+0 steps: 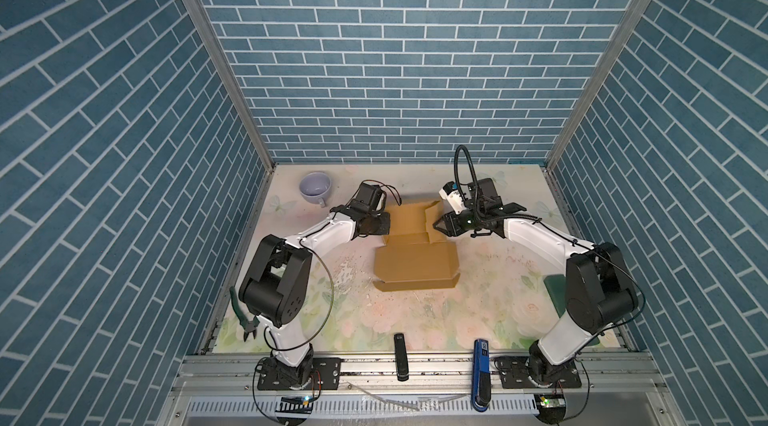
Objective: Fold the paper box
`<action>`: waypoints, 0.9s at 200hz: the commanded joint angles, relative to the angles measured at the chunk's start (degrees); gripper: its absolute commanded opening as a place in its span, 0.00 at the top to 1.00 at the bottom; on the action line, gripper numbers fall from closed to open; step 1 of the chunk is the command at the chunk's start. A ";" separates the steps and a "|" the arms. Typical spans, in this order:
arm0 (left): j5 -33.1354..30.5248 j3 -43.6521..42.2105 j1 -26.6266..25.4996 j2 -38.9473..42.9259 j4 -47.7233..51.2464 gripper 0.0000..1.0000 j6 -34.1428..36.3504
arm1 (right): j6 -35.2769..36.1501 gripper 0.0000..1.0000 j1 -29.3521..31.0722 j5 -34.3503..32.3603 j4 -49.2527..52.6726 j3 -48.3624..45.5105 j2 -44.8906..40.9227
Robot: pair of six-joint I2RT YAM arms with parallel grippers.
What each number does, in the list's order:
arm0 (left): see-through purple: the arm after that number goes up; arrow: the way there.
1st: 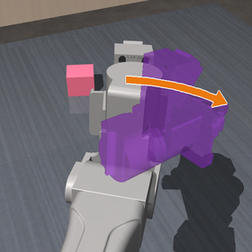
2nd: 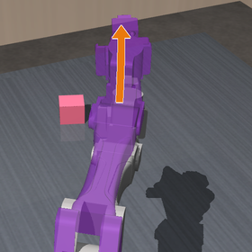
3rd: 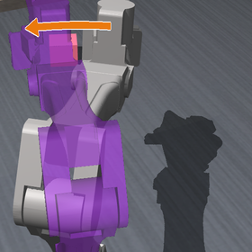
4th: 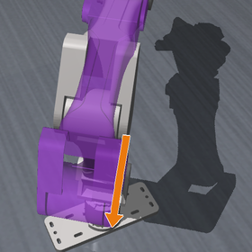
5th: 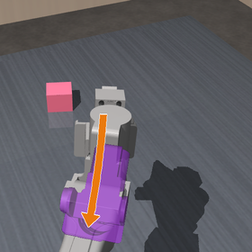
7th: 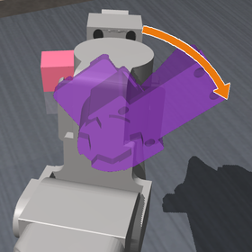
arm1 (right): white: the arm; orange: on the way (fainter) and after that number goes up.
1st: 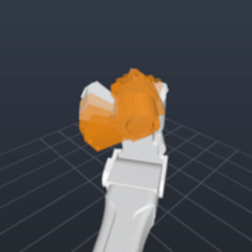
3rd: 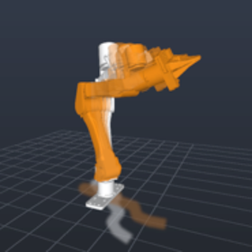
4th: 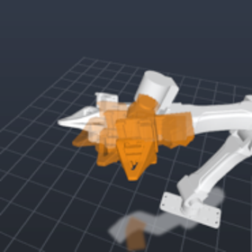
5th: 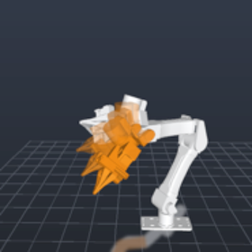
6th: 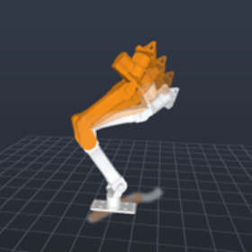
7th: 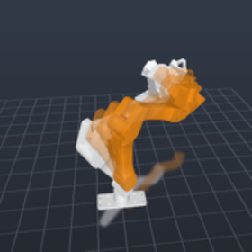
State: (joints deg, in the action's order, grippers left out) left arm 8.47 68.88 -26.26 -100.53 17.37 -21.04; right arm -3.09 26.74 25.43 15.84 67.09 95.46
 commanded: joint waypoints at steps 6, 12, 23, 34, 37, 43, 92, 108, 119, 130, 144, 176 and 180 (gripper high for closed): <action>7.37 2.91 -1.30 -0.46 0.39 0.96 0.29 | 2.62 0.50 1.40 -2.55 -0.77 1.43 0.06; 7.22 2.77 -1.31 -0.33 0.31 0.96 0.24 | 2.29 0.50 1.38 -3.73 -1.10 1.11 -0.20; 6.97 2.57 -1.29 -0.17 0.39 0.96 0.15 | 1.36 0.50 1.38 -6.00 -2.03 0.34 -0.60; 6.74 2.40 -1.28 -0.06 0.48 0.96 0.21 | 0.63 0.50 1.39 -6.89 -2.64 -0.22 -1.08; 6.66 2.31 -1.31 -0.05 0.54 0.96 0.10 | 0.41 0.50 1.38 -7.06 -2.76 -0.34 -1.18; 6.36 2.26 -1.30 -0.09 0.61 0.96 -0.03 | -0.56 0.49 1.48 -7.91 -3.49 -0.88 -1.48; 4.25 1.77 -1.25 -0.09 0.52 0.96 -1.14 | -6.91 0.44 2.16 -11.46 -9.12 -4.96 -4.19; 2.97 1.83 -1.25 -0.27 1.14 0.95 -1.63 | -8.92 0.44 2.61 -13.90 -10.36 -5.97 -4.76; 2.35 1.86 -1.33 -0.28 1.36 0.95 -1.76 | -10.17 0.44 2.86 -15.04 -11.05 -6.55 -4.92; 1.95 1.80 -1.31 -0.18 1.44 0.95 -1.81 | -11.34 0.44 3.18 -16.80 -11.18 -6.70 -4.94; 0.84 1.78 -1.29 -0.02 1.85 0.95 -2.03 | -12.46 0.44 3.61 -17.85 -11.18 -6.77 -4.92; -1.26 1.96 -1.30 0.17 2.60 0.95 -2.16 | -12.99 0.43 4.94 -19.90 -11.57 -7.31 -4.90; -1.33 1.86 -1.27 0.13 2.54 0.95 -2.17 | -12.91 0.43 5.04 -20.06 -11.53 -7.28 -4.83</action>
State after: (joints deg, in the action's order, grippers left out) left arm 7.46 69.76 -26.76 -100.75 18.61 -23.70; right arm -13.76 30.94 9.39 6.72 61.54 91.94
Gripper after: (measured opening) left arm 0.080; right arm 0.569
